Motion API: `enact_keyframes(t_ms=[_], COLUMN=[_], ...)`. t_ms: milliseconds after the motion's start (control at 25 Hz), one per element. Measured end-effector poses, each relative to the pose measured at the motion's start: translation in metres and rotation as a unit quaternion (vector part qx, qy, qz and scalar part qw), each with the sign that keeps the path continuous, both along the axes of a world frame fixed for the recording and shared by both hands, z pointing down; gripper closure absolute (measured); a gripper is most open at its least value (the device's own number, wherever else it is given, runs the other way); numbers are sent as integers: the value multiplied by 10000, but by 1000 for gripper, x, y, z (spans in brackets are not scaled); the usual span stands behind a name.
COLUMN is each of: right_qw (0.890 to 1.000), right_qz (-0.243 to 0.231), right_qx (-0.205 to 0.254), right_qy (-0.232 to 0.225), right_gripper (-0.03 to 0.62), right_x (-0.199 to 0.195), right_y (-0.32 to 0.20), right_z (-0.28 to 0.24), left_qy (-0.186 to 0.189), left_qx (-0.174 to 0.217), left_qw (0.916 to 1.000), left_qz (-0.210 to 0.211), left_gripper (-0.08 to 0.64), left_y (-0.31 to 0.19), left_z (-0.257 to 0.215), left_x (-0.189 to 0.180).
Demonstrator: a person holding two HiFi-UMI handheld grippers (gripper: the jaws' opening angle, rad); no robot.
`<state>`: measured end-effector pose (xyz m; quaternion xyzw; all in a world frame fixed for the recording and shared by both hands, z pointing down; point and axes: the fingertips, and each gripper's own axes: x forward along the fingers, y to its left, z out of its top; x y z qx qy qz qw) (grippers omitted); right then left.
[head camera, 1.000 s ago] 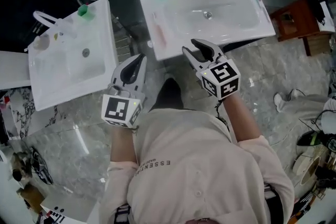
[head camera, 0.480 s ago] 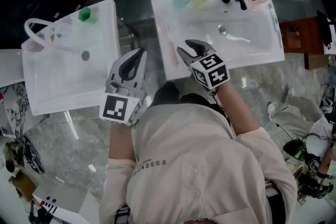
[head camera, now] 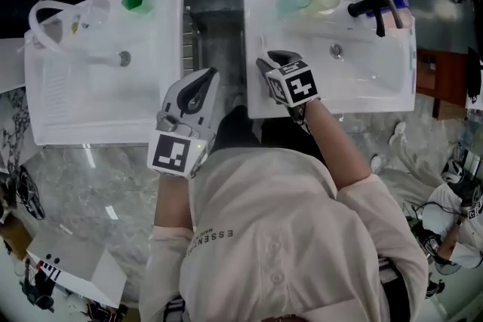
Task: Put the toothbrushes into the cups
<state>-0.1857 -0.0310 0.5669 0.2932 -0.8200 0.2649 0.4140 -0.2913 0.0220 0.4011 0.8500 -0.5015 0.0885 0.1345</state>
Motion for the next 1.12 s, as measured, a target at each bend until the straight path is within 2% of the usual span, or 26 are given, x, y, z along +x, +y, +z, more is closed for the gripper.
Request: enact_keyframes(t_ms=[240, 360, 480, 840, 1120], right_qw=[9994, 9991, 9993, 9993, 9984], right_qz=[113, 199, 158, 59, 19], right_qx=[-228, -134, -111, -364, 91], right_qy=[234, 347, 317, -60, -561], right_gripper=[451, 521, 545, 557, 557], right_x=[-3, 1, 3, 17, 39], right_y=[-12, -17, -19, -20, -44], right_z=[17, 20, 21, 11, -40], left_qy=[-77, -45, -91, -278, -356], left_qx=[-207, -239, -260, -225, -19], left_qw=[9997, 9994, 9991, 9989, 9992], left_qz=[-140, -260, -314, -305, -201], left_gripper=[558, 558, 558, 558, 558], left_y=[1, 0, -1, -18, -35], left_z=[14, 16, 18, 7, -11], left_x=[-6, -6, -1, 33, 68])
